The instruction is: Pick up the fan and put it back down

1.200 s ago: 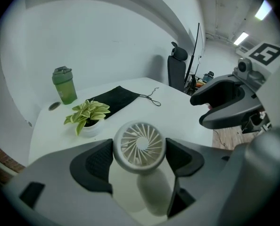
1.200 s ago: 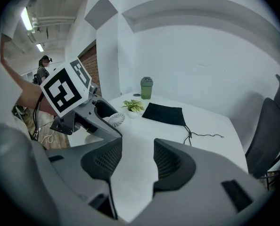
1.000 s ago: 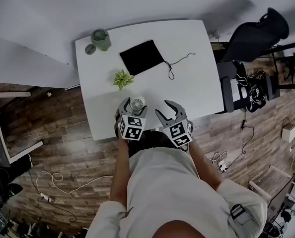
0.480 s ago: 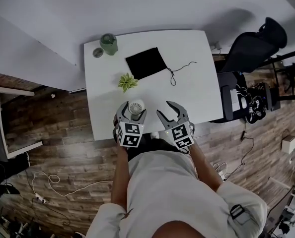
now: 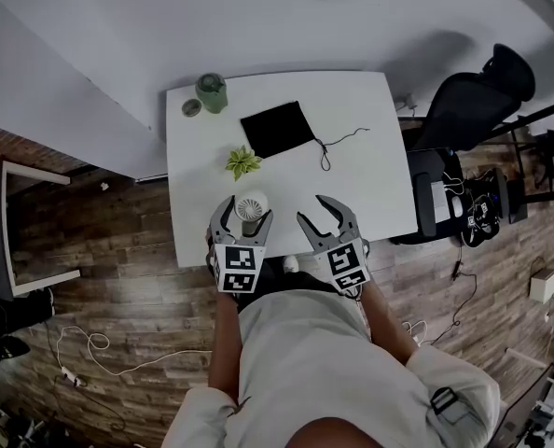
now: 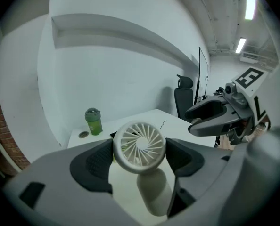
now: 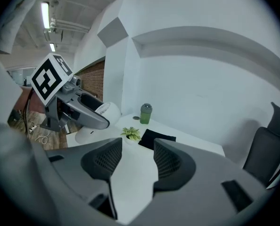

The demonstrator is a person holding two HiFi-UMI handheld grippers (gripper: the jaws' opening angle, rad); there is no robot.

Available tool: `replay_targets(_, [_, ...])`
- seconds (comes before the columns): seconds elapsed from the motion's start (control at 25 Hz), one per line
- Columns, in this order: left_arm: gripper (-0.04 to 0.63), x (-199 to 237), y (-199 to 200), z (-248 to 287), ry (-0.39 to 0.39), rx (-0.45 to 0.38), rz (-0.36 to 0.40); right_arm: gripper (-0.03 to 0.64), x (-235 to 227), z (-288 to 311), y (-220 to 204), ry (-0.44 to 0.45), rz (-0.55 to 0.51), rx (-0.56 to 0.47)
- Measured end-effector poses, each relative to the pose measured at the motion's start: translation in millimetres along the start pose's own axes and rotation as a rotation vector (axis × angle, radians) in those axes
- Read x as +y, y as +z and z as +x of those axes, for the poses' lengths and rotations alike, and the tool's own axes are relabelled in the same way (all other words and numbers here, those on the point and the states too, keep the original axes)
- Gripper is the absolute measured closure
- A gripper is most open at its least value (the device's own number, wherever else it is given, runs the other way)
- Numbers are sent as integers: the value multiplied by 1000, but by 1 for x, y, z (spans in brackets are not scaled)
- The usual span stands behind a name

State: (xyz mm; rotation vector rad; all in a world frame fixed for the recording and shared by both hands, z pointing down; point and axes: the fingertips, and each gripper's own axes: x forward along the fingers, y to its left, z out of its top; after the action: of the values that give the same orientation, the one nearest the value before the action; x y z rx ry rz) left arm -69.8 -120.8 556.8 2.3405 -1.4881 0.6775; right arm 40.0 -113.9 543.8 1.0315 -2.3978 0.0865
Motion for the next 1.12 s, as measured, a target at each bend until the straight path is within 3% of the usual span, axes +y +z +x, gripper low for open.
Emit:
replay_targets(0.68, [250,-7,75,-57,56,-224,61,405,-23,-54,67,-49,10,-186])
replay_targets(1.12, [250,-6,84,-61,54,-243,79,408,-29,-57,79,-62,4,-218])
